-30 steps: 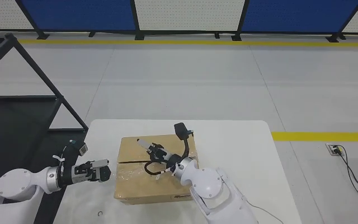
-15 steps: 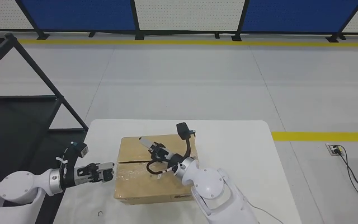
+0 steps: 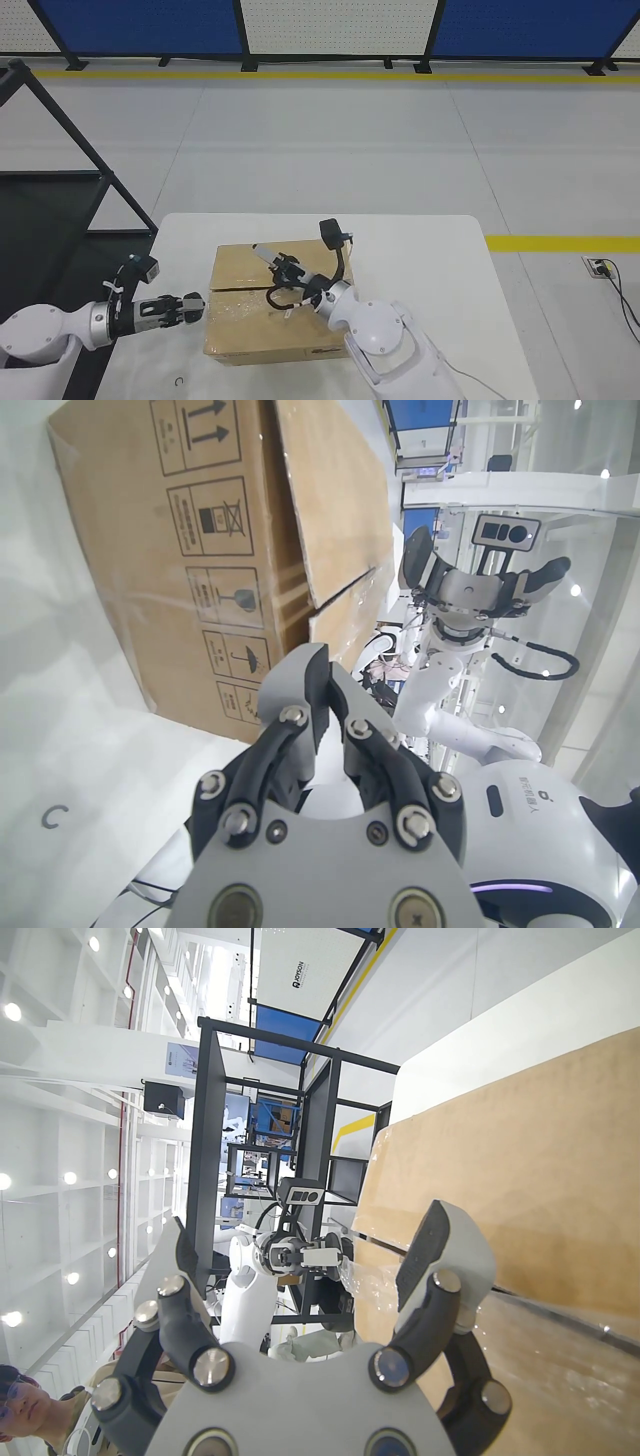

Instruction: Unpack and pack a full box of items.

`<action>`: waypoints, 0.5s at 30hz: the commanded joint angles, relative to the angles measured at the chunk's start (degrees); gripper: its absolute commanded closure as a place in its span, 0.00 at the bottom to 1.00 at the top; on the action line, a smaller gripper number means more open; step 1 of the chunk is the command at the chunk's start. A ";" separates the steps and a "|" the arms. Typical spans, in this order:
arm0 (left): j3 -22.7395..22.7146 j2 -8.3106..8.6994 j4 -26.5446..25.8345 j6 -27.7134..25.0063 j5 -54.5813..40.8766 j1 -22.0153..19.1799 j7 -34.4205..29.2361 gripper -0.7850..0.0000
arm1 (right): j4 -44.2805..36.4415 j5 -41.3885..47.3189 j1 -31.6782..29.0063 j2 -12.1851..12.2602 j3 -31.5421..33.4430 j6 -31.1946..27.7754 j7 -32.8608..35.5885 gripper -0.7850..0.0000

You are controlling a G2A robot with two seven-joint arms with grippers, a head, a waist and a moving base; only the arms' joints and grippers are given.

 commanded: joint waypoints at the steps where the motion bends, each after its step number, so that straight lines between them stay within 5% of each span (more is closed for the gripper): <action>1: 0.24 -0.06 -0.23 -0.05 -0.31 -0.17 0.40 1.00 | -0.14 -0.03 -0.14 0.04 0.12 -0.01 -0.13 0.00; 15: -0.49 0.15 -2.65 0.02 -4.92 -2.05 -1.32 1.00 | -3.29 4.98 -4.19 0.26 3.46 -5.06 -5.90 0.00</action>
